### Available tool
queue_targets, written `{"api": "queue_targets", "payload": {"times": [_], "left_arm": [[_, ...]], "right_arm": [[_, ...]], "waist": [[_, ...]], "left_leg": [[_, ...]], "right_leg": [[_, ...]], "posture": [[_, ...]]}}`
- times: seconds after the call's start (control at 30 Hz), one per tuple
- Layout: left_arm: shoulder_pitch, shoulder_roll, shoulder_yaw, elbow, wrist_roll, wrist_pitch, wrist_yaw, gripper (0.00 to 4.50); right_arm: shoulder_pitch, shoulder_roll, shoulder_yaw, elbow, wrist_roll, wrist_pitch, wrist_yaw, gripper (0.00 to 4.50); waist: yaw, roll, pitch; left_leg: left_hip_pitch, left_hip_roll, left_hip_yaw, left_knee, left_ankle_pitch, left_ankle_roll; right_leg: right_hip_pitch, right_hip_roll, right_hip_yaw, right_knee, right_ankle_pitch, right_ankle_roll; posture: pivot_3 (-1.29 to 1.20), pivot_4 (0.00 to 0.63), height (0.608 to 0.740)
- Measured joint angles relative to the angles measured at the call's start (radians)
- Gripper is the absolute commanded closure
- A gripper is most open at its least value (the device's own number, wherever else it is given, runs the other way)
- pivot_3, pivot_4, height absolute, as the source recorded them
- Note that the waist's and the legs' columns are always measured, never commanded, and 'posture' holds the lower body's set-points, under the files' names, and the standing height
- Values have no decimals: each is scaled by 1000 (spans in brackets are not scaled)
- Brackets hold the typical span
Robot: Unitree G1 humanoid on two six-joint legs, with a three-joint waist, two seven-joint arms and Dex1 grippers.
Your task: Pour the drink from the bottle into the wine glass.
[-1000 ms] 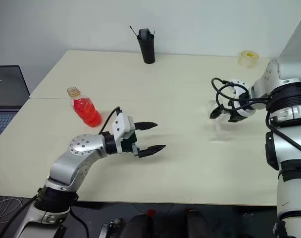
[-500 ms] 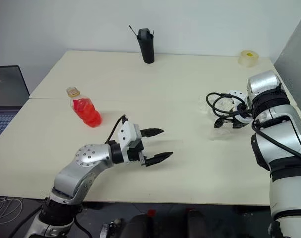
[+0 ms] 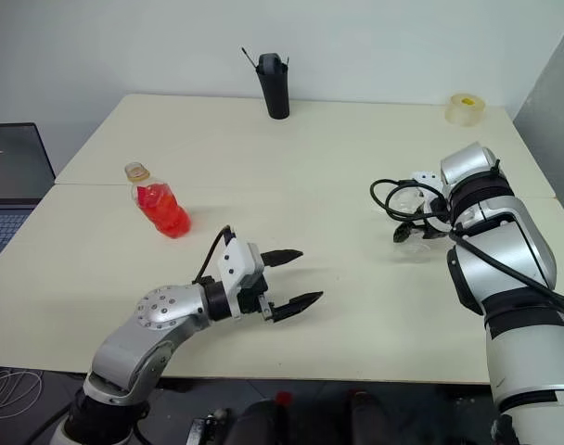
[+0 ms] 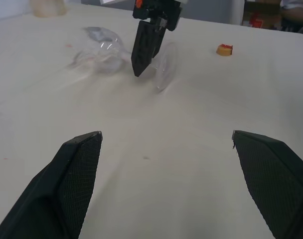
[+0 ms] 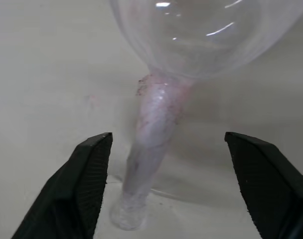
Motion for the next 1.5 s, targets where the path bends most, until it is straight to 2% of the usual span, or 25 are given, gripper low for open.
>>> {"api": "queue_targets", "payload": {"times": [0.23,0.27,0.37,0.5,0.6,0.67,0.73,0.83,0.97,1.17,1.33,1.5], "left_arm": [[-1,1,0,0,0,2,4,0],[-3,1,0,1,0,2,3,0],[-16,3,0,4,0,1,0,0],[-50,29,19,34,2,-6,-16,0],[-59,60,37,67,3,-16,-30,0],[-68,83,54,83,3,-20,-46,0],[-71,114,72,87,3,-23,-65,0],[-80,151,82,114,4,-27,-90,0],[-96,199,109,132,4,-27,-114,0],[-97,258,144,136,3,-23,-142,0],[-73,281,171,119,0,2,-143,0],[-44,316,209,109,-1,22,-146,0]], "right_arm": [[0,6,-32,5,-49,-31,-3,4253],[0,6,-45,4,-48,-38,-1,4360],[0,7,-90,-19,-41,-63,1,4359],[2,11,-243,-164,39,-80,-47,4359],[88,40,-373,-436,109,-107,-122,4359],[209,98,-430,-675,151,-147,-178,4359],[344,200,-486,-874,176,-190,-270,4359],[507,363,-523,-1012,191,-331,-424,4359],[638,503,-509,-1033,159,-612,-561,4359],[665,614,-437,-865,103,-959,-643,4359],[665,617,-336,-659,65,-1103,-660,4359],[665,617,-302,-581,58,-1201,-668,4359]], "waist": [[0,0,0],[0,0,0],[-1,1,0],[-1,2,1],[0,1,1],[1,1,1],[0,1,1],[0,1,1],[-2,1,1],[-5,1,1],[-11,1,1],[-12,1,1]], "left_leg": [[0,0,0,0,0,0],[0,0,0,0,0,0],[0,0,0,0,0,0],[0,0,0,0,0,0],[-1,1,-1,0,0,0],[-1,1,-2,0,0,0],[-1,1,-2,0,0,0],[-1,1,-1,0,1,-1],[-1,0,-1,0,1,-2],[0,1,-1,0,2,-4],[1,1,-1,0,3,-5],[3,1,0,-1,3,-5]], "right_leg": [[0,0,0,0,0,0],[0,0,0,0,0,0],[0,0,0,0,0,0],[0,0,0,0,0,0],[0,0,-1,0,0,0],[0,0,-1,0,0,0],[1,-1,-1,0,0,0],[-1,0,-1,1,0,0],[-1,0,-1,1,0,0],[-1,1,-1,1,0,0],[0,1,0,1,0,0],[1,1,0,1,0,0]], "posture": [[0,150,740],[0,150,740],[0,150,740],[0,150,740],[0,150,740],[0,150,740],[0,150,740],[0,150,740],[0,150,740],[0,150,740],[0,150,740],[0,150,740]]}}
